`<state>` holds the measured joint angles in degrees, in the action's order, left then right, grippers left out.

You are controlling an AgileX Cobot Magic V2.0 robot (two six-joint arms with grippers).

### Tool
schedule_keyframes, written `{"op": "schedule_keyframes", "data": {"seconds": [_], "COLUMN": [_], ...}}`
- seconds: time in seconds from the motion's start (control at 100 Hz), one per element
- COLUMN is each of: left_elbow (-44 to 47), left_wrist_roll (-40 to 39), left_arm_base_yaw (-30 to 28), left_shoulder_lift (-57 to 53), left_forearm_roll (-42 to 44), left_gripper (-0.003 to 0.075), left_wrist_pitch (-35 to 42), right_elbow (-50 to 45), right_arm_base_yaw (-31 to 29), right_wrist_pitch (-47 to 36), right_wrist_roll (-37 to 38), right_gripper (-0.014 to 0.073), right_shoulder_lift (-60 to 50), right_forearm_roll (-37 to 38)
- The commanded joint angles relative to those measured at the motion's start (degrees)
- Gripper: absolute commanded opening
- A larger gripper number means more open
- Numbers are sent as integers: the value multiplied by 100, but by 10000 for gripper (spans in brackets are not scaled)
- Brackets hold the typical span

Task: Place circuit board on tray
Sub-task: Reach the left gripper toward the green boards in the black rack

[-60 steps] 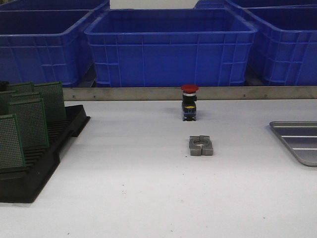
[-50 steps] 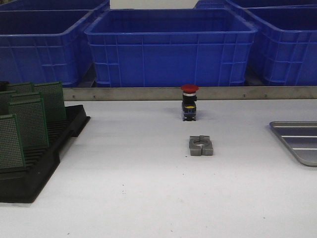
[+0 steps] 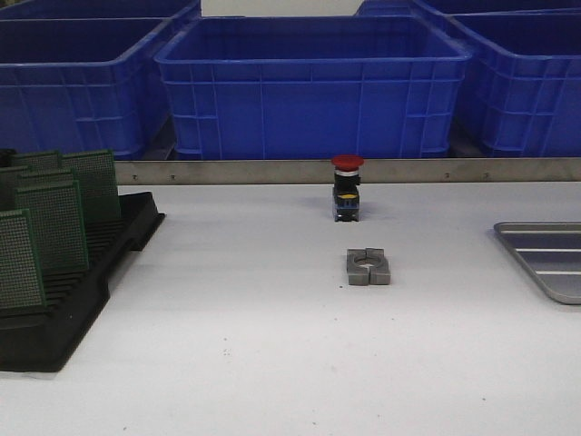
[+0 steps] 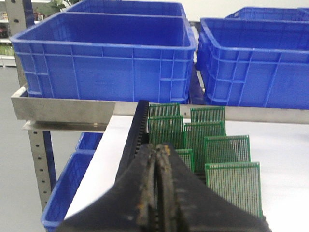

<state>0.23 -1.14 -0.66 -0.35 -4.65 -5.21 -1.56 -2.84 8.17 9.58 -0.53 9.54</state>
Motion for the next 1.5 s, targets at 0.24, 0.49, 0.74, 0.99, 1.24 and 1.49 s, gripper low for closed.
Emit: {"op": "schedule_keyframes", "data": {"seconds": [0.24, 0.49, 0.74, 0.99, 1.24, 1.49], "left_elbow": [-847, -2330, -3582, -4399, -5092, -5446], "left_wrist_roll": [-36, -23, -23, 1325, 4474, 8506], "left_arm_base_yaw": [9, 9, 9, 9, 145, 426], "left_shoulder_lift": [-58, 898, 2719, 4728, 6062, 6941], "left_forearm_roll": [-45, 105, -17, -484, -1686, -1777], "left_gripper": [-20, -20, -20, 106, 302, 302], "left_wrist_pitch": [-315, -1708, -3363, -4250, -4478, -4468], "right_elbow": [6, 6, 6, 6, 6, 6], "right_arm_base_yaw": [-34, -34, -34, -34, -34, -34], "right_wrist_pitch": [-417, -417, -417, -417, -417, -417], "right_wrist_roll": [-11, -11, -11, -11, -11, -11], "right_gripper": [-60, -60, -60, -60, -60, -60], "right_shoulder_lift": [-133, -133, -133, -133, -133, -133], "right_forearm_roll": [79, 79, 79, 79, 79, 79]}}
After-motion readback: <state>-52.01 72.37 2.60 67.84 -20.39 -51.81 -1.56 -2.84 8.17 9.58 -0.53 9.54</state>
